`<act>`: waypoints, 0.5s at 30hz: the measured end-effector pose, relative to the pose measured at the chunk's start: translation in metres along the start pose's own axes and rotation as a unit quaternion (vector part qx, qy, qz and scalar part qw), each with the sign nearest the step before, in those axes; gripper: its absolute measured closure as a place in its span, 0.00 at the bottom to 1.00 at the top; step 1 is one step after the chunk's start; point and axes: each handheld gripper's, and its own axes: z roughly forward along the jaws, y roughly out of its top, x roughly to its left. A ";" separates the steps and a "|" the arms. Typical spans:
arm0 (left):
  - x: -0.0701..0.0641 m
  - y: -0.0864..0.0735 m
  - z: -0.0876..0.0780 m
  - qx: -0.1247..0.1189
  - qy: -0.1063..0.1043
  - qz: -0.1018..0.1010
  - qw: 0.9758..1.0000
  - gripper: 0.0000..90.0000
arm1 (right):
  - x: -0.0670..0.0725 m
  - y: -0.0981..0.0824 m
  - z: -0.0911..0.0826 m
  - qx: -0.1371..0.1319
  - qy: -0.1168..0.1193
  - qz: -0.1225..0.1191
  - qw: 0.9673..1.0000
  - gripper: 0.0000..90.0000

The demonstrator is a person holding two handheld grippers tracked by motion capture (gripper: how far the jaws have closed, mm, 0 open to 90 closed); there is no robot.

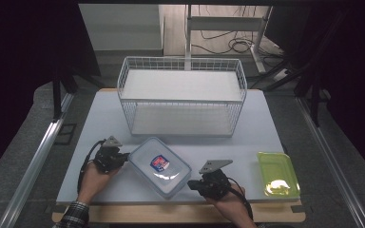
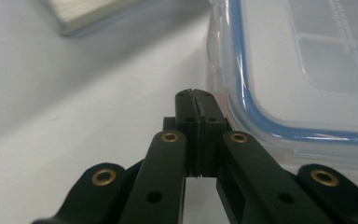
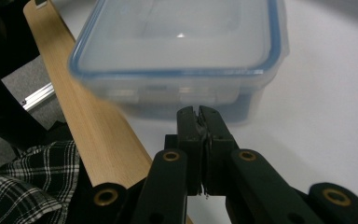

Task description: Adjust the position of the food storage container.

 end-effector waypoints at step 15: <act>-0.045 -0.001 0.001 0.016 -0.031 0.031 0.999 1.00 | -0.031 -0.012 -0.020 0.004 -0.071 0.029 0.997 0.99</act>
